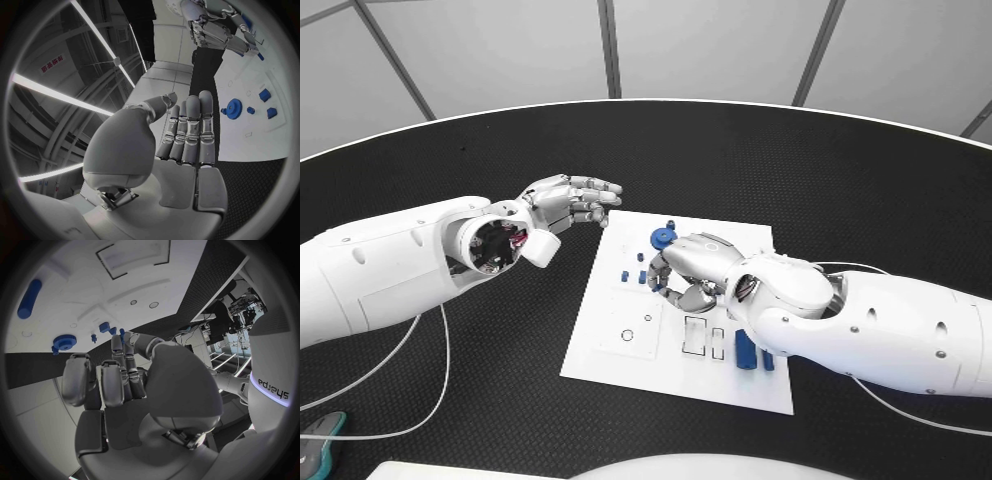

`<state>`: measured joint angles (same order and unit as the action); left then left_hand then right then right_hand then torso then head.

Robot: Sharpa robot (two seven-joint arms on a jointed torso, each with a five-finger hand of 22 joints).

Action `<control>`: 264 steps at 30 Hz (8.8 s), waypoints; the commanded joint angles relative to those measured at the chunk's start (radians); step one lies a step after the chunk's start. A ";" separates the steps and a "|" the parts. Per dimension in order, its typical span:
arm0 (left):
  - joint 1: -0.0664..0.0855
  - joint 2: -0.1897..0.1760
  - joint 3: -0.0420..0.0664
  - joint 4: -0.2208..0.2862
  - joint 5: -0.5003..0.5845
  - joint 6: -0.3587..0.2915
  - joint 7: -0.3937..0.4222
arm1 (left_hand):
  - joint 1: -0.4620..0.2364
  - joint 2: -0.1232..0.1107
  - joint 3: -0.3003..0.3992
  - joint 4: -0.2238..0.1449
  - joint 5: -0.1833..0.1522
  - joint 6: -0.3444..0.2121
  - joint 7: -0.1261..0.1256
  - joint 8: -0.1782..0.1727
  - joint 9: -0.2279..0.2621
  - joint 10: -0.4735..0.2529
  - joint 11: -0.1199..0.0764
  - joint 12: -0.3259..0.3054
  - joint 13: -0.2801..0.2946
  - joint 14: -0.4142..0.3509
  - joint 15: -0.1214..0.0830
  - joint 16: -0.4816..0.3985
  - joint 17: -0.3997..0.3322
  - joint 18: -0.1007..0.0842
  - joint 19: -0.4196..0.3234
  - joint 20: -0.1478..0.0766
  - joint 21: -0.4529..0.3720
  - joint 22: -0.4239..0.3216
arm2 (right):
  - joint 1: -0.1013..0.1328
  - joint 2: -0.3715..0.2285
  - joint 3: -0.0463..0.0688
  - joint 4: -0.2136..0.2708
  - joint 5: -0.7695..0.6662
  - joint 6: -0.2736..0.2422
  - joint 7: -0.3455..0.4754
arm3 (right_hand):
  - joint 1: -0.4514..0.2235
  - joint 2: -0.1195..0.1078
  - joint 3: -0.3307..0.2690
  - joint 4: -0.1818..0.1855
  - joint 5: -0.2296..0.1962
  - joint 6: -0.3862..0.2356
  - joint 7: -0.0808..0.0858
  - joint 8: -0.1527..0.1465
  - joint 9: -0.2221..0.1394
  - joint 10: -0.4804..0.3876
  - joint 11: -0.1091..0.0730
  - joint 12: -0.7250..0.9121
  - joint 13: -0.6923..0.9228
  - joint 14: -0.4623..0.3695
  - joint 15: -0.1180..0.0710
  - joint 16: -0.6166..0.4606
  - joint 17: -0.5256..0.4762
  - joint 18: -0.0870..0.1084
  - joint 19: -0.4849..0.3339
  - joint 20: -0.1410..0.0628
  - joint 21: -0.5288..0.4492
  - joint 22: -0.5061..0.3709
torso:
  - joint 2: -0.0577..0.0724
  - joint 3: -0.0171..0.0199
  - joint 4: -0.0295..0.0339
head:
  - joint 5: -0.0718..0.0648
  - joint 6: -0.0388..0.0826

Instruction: Assemble the parts on the task board

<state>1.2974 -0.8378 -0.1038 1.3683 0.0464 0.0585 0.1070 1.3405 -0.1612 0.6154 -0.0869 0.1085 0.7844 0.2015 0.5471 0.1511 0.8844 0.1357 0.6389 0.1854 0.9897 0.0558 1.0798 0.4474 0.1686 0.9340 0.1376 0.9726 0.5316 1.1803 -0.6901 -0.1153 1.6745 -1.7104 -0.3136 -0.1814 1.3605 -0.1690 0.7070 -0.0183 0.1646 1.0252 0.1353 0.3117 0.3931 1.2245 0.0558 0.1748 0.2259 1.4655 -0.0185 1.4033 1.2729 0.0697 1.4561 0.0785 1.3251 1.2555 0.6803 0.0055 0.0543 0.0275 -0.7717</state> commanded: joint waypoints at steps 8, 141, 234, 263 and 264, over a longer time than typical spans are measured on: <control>0.000 0.006 0.000 -0.004 0.000 0.002 -0.001 | 0.008 0.003 -0.006 -0.001 0.002 -0.007 0.008 -0.006 -0.002 -0.007 -0.002 -0.003 -0.001 -0.007 -0.001 -0.007 -0.002 0.017 -0.007 0.001 -0.007 -0.002 | -0.024 0.024 -0.006 -0.017 0.002 0.027 0.012 | -0.013 0.000 0.001 -0.004 0.007 0.005 -0.001 0.003 0.000 0.007 0.003 0.000 -0.001 0.043 -0.004 0.000 -0.002 0.003 -0.001 -0.002 -0.009 -0.004 | 0.001 0.0031 -0.0008 | 0.021 -0.015; 0.003 0.009 0.000 -0.006 0.000 0.023 -0.029 | 0.001 0.006 -0.017 0.006 0.002 -0.013 0.010 -0.004 -0.002 -0.016 0.001 0.001 -0.002 -0.010 0.003 -0.009 -0.008 0.017 -0.010 0.006 -0.016 -0.008 | -0.045 0.100 -0.015 -0.096 0.050 0.156 -0.005 | -0.045 0.012 -0.019 0.004 0.009 -0.010 0.001 -0.003 0.003 0.002 0.007 -0.023 -0.008 0.039 -0.001 -0.010 -0.018 0.007 -0.009 0.000 -0.028 -0.023 | -0.001 0.0021 -0.0017 | 0.040 -0.059; 0.003 0.005 -0.001 -0.022 0.000 0.037 -0.031 | 0.005 0.007 -0.019 0.006 0.003 -0.016 0.010 -0.002 -0.001 -0.019 0.002 0.005 -0.003 -0.013 0.003 -0.009 -0.011 0.017 -0.009 0.007 -0.020 -0.011 | -0.034 -0.175 -0.008 -0.018 0.056 -0.007 -0.044 | -0.006 -0.049 -0.177 0.100 0.013 -0.107 -0.009 -0.119 -0.073 -0.146 0.029 0.008 -0.130 0.028 0.016 -0.054 -0.063 0.030 -0.024 0.015 -0.167 -0.141 | -0.013 0.0081 -0.0170 | -0.047 0.004; 0.003 0.002 -0.001 -0.020 0.000 0.036 -0.035 | 0.004 0.008 -0.021 0.007 0.002 -0.016 0.010 -0.001 -0.001 -0.019 0.002 0.006 -0.003 -0.013 0.003 -0.009 -0.012 0.017 -0.009 0.007 -0.021 -0.012 | -0.035 -0.153 -0.008 -0.033 0.056 -0.006 -0.049 | 0.015 0.005 -0.088 0.066 -0.037 0.015 -0.010 -0.055 -0.041 -0.012 -0.002 0.054 -0.095 0.038 -0.009 -0.030 -0.025 0.019 -0.004 -0.008 -0.120 -0.083 | -0.014 0.0085 -0.0173 | -0.047 -0.002; 0.003 0.002 -0.001 -0.019 0.000 0.036 -0.036 | 0.004 0.008 -0.021 0.007 0.002 -0.016 0.010 -0.001 -0.001 -0.019 0.002 0.006 -0.003 -0.013 0.003 -0.009 -0.012 0.017 -0.009 0.007 -0.021 -0.012 | -0.035 -0.152 -0.008 -0.035 0.056 -0.005 -0.051 | 0.015 0.006 -0.087 0.065 -0.037 0.018 -0.011 -0.053 -0.040 -0.011 -0.003 0.054 -0.094 0.039 -0.009 -0.029 -0.023 0.019 -0.004 -0.008 -0.119 -0.082 | -0.014 0.0085 -0.0175 | -0.047 -0.003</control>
<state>1.3002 -0.8360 -0.1043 1.3488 0.0462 0.0941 0.0718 1.3405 -0.1612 0.6002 -0.0773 0.1085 0.7738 0.1980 0.5471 0.1510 0.8737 0.1392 0.6389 0.1838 0.9862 0.0593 1.0765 0.4361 0.1685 0.9307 0.1409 0.9566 0.5204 1.1457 -0.8427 -0.1233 1.6407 -1.6540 -0.3196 -0.2313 1.3761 -0.1741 0.6143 0.0498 0.1323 1.0366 0.1250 0.2537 0.3498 1.2083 0.0535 0.2293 0.1310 1.4671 -0.0202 1.3713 1.2479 0.1010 1.4473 0.0695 1.2023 1.1721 0.6661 0.0136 0.0370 -0.0190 -0.7737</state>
